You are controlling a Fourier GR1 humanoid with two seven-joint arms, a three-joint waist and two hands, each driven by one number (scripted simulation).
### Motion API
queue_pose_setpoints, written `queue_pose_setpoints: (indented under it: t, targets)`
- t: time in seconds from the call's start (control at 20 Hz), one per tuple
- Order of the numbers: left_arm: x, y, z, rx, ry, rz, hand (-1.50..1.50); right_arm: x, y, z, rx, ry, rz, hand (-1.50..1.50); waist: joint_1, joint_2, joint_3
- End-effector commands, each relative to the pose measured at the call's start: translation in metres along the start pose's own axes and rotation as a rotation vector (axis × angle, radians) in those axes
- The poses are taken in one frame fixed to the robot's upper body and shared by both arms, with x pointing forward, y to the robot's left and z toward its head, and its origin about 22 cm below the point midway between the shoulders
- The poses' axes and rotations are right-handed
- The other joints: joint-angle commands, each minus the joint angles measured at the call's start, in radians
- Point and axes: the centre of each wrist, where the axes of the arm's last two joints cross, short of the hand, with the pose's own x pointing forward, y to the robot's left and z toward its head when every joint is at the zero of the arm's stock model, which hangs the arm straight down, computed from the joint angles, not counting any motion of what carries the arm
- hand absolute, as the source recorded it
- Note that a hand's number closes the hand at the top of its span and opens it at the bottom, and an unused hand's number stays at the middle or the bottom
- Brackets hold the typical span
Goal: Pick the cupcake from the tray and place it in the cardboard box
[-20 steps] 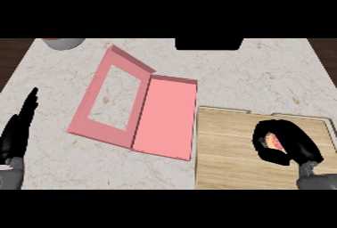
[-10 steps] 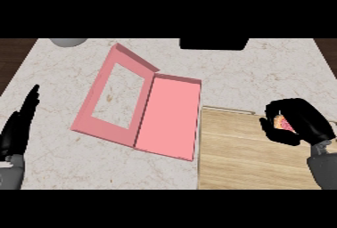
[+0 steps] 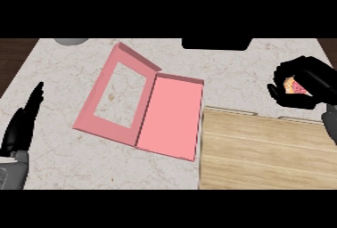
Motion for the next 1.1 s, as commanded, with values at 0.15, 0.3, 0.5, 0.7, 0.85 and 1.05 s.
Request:
queue_pose_setpoints:
  t: [0.15, 0.3, 0.5, 0.7, 0.85, 1.05]
  targets:
    - [0.0, 0.007, -0.005, -0.01, 0.025, 0.009, 0.0, 0.006, -0.035, -0.046, -0.124, -0.266, -0.071, 1.5, -0.027, -0.01, -0.002]
    - [-0.018, -0.007, 0.008, 0.022, 0.026, -0.017, 0.0, 0.008, -0.039, -0.07, -0.076, -0.303, -0.12, 1.5, -0.023, -0.008, -0.002]
    - [0.0, 0.006, 0.01, 0.013, 0.027, 0.005, 0.0, 0.049, -0.037, -0.099, -0.056, -0.342, -0.253, 1.5, -0.03, -0.014, -0.002]
    - [-0.01, 0.015, 0.014, 0.027, 0.042, -0.011, 0.0, 0.098, -0.024, -0.121, -0.038, -0.328, -0.351, 1.5, -0.039, -0.017, -0.003]
    - [-0.018, 0.007, 0.022, 0.016, 0.026, 0.008, 0.0, 0.109, -0.038, -0.141, -0.038, -0.291, -0.407, 1.5, -0.033, -0.015, -0.003]
    - [-0.014, 0.005, 0.008, 0.004, 0.016, -0.001, 0.0, 0.146, -0.02, -0.182, 0.032, -0.246, -0.466, 1.5, -0.028, -0.01, -0.003]
